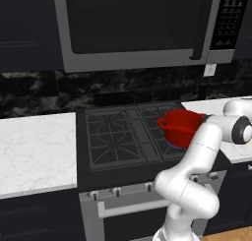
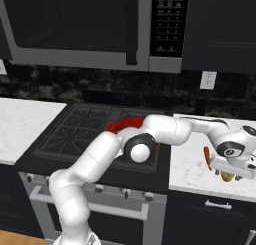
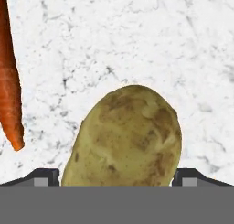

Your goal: Put the potato and carrot in the pot. Retrieve the spatula and lightly stir the vegetables in the pot.

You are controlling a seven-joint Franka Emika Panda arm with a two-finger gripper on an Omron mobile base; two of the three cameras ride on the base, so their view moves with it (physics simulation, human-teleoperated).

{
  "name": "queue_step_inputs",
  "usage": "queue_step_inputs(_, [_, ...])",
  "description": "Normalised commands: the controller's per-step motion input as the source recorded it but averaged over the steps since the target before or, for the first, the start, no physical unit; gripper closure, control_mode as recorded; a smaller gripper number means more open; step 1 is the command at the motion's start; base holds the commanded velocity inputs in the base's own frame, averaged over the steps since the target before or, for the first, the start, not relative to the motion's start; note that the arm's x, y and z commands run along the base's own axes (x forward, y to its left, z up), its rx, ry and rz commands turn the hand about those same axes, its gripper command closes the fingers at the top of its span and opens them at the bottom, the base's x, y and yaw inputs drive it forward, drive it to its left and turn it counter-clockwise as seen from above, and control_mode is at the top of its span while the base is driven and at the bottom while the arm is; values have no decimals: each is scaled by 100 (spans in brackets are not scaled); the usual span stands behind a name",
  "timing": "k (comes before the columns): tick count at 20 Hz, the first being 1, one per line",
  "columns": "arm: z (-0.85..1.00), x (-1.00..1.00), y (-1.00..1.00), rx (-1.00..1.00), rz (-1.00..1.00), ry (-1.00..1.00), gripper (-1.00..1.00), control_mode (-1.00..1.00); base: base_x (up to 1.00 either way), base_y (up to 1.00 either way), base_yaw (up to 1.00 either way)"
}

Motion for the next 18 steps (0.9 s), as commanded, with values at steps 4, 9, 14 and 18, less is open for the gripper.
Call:
queue_step_inputs(4, [-33,16,13,0,0,-8,100,-100,0,0,0])
queue_step_inputs(9, [-18,-11,27,0,0,-15,100,-100,0,0,0])
queue_step_inputs(14, [22,-100,72,4,0,-16,100,-100,0,0,0])
queue_step_inputs(18, [67,-100,97,8,1,-9,100,-100,0,0,0])
